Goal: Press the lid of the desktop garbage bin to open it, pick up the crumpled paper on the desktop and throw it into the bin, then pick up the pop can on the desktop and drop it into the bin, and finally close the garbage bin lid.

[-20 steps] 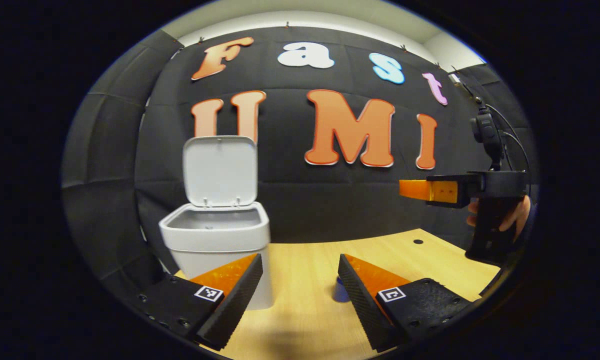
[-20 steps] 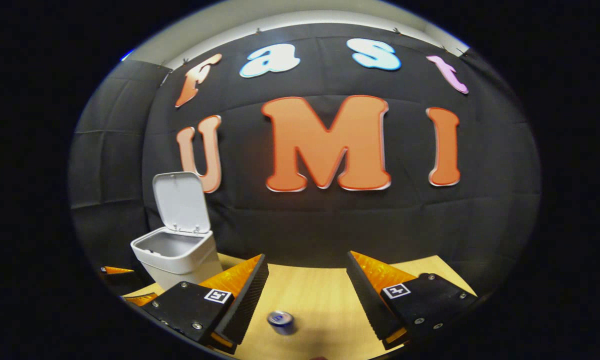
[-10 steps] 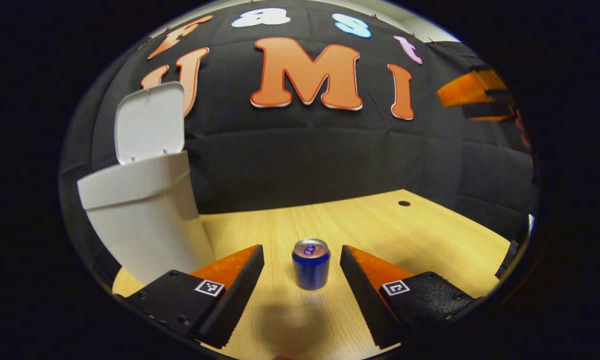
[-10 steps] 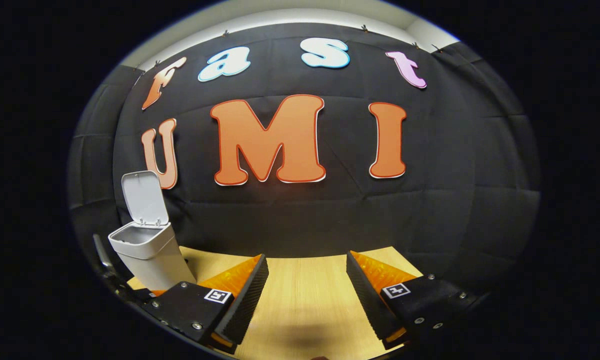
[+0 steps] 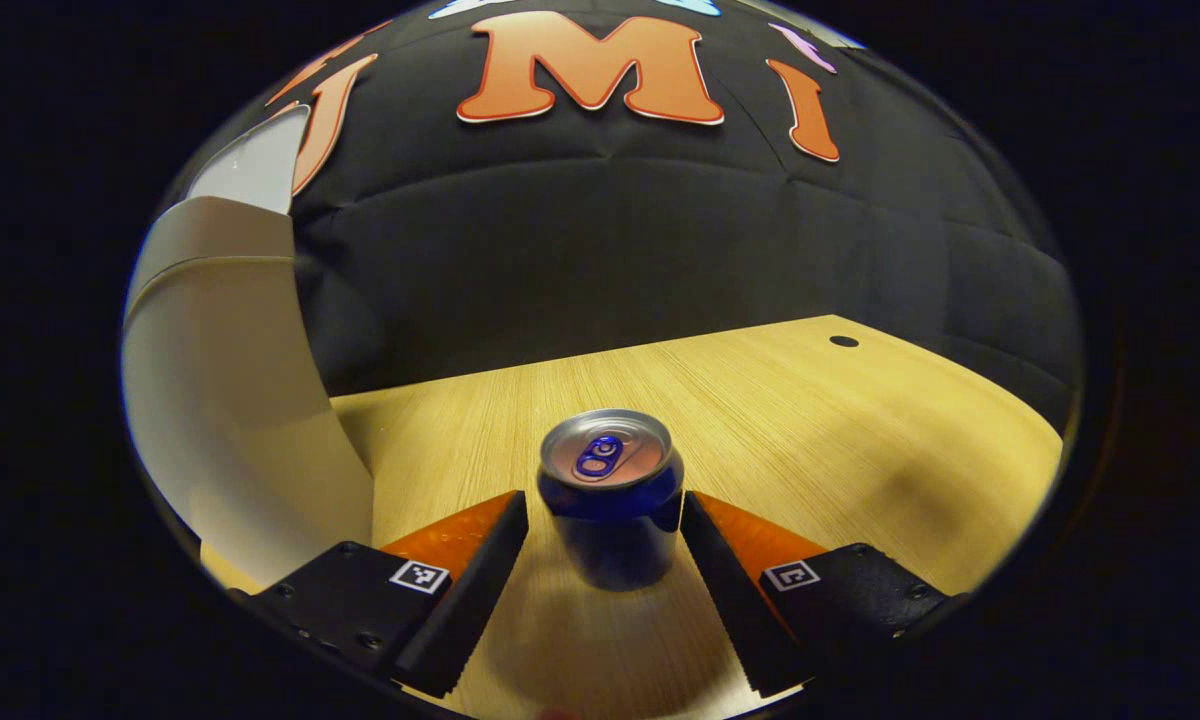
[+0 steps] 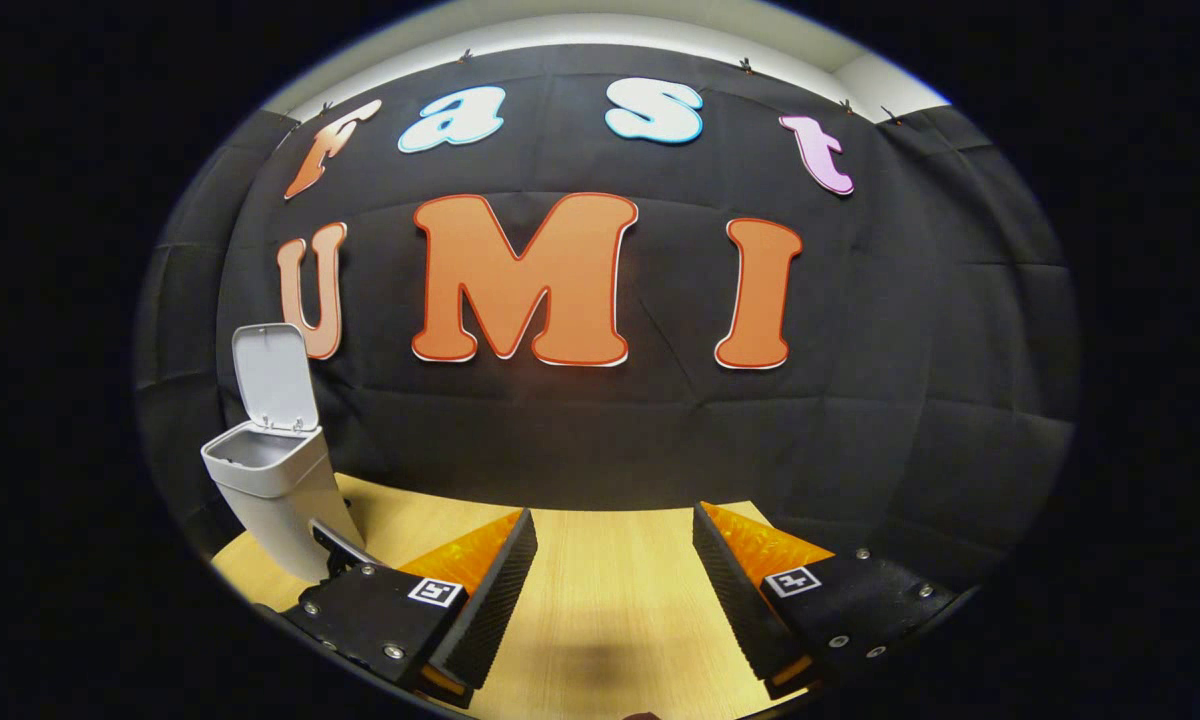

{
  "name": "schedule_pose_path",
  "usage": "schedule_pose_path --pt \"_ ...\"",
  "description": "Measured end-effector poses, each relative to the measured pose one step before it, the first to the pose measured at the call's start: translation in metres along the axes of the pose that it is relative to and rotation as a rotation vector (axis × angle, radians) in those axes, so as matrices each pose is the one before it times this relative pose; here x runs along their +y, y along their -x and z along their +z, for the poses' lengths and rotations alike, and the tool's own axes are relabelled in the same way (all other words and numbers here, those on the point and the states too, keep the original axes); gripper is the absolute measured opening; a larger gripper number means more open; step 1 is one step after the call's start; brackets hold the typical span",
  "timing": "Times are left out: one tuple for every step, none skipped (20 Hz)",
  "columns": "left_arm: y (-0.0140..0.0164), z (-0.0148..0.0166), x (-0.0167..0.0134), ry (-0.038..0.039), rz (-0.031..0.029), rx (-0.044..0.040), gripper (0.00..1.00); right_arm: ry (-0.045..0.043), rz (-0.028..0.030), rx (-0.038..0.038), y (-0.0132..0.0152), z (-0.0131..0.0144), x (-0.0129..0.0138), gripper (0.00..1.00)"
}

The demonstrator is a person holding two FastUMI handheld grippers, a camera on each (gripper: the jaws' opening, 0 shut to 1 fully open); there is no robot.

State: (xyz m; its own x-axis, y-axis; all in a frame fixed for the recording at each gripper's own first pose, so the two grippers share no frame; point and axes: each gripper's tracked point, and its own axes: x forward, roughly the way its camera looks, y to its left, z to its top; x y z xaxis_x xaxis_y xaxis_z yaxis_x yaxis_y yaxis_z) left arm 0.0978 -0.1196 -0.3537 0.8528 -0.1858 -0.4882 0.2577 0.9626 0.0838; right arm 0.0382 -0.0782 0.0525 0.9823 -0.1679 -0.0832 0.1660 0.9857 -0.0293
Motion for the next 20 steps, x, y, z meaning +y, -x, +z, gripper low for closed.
schedule_pose_path --pt "-0.00597 -0.00049 -0.002 -0.0125 -0.00504 -0.00102 0.98 0.0034 -0.00631 0.00174 -0.00048 -0.0011 -0.00236 0.94" --pt "-0.00475 -0.00146 -0.00372 -0.00748 -0.01187 0.00296 0.98 0.00073 -0.0034 0.00539 -0.00031 -0.00181 -0.0018 0.94" --pt "-0.00201 -0.00145 -0.00111 -0.00943 -0.00403 0.00448 0.98 -0.00034 -0.00237 0.00158 -0.00029 -0.00053 0.00002 0.93" --pt "-0.00058 0.00005 -0.00067 -0.00416 -0.00101 0.00314 0.96 -0.00153 0.00067 0.00383 -0.001 -0.00202 0.00069 0.94" --pt "0.00031 -0.00049 0.00066 0.00076 0.0012 -0.00144 0.89 -0.00143 0.00145 0.00257 -0.00111 -0.00119 0.00081 0.94" --pt "0.00117 0.00336 0.00055 0.00066 -0.00257 -0.00184 0.86 -0.00257 0.00381 0.00243 -0.00081 -0.00161 0.00195 0.93" --pt "0.00182 0.00383 0.00084 -0.00335 0.00699 -0.00509 0.85 -0.00368 0.00252 0.00342 -0.00113 -0.00155 0.00125 0.93" --pt "0.00447 0.00568 0.00321 -0.00416 0.00434 -0.00822 0.83 -0.00631 0.00665 -0.00047 -0.00174 -0.00056 0.00269 0.94" --pt "0.00528 0.01061 0.0049 -0.00292 0.00761 -0.02322 0.8 -0.00185 0.00502 0.00314 -0.00116 -0.00192 0.00316 0.94" --pt "0.00984 0.01387 0.00442 0.0064 0.00246 -0.03944 0.81 0.00009 0.00619 0.00058 -0.00171 -0.00153 0.00348 0.94" --pt "0.00861 0.01194 0.00501 0.00496 0.00539 -0.02374 0.81 -0.00301 0.01008 -0.00007 -0.00108 -0.0006 0.00412 0.94" --pt "0.01308 0.00895 0.00547 0.00244 0.00786 -0.01177 0.8 -0.00768 0.01133 -0.00034 -0.00111 -0.00109 0.0038 0.94" --pt "0.01132 0.01134 0.00548 0.01543 0.00743 -0.0125 0.8 -0.00936 0.0105 0.0017 -0.00128 -0.00097 0.00422 0.94" --pt "0.01234 0.01267 0.00817 0.01951 0.01006 -0.01529 0.8 -0.00863 0.00962 -0.00227 -0.00223 -0.00069 0.00461 0.94" --pt "0.01215 0.01441 0.00949 0.01549 0.01424 -0.01485 0.8 -0.00643 0.00863 -0.00501 -0.00139 -0.00026 0.00274 0.94" --pt "0.01307 0.01485 0.01032 0.01185 0.01881 -0.01899 0.8 -0.00436 0.00767 -0.00387 -0.0011 -0.00138 0.00236 0.94" --pt "0.01284 0.01669 0.00633 0.01507 0.01355 -0.02037 0.8 -0.0058 0.00871 -0.00338 -0.00136 -0.0004 0.00327 0.94" --pt "0.01326 0.01463 0.00927 0.01107 0.01542 -0.0161 0.8 -0.00676 0.0073 -0.00279 -0.00283 -0.00097 0.00389 0.94" --pt "0.01644 0.01349 0.01126 0.0071 0.01819 -0.01598 0.8 -0.00927 0.00753 -0.00166 -0.00339 -0.00163 0.00304 0.94" --pt "0.01423 0.01539 0.01117 0.00926 0.01686 -0.01418 0.8 -0.00534 0.01045 -0.00012 -0.00257 -0.00253 0.00344 0.94"
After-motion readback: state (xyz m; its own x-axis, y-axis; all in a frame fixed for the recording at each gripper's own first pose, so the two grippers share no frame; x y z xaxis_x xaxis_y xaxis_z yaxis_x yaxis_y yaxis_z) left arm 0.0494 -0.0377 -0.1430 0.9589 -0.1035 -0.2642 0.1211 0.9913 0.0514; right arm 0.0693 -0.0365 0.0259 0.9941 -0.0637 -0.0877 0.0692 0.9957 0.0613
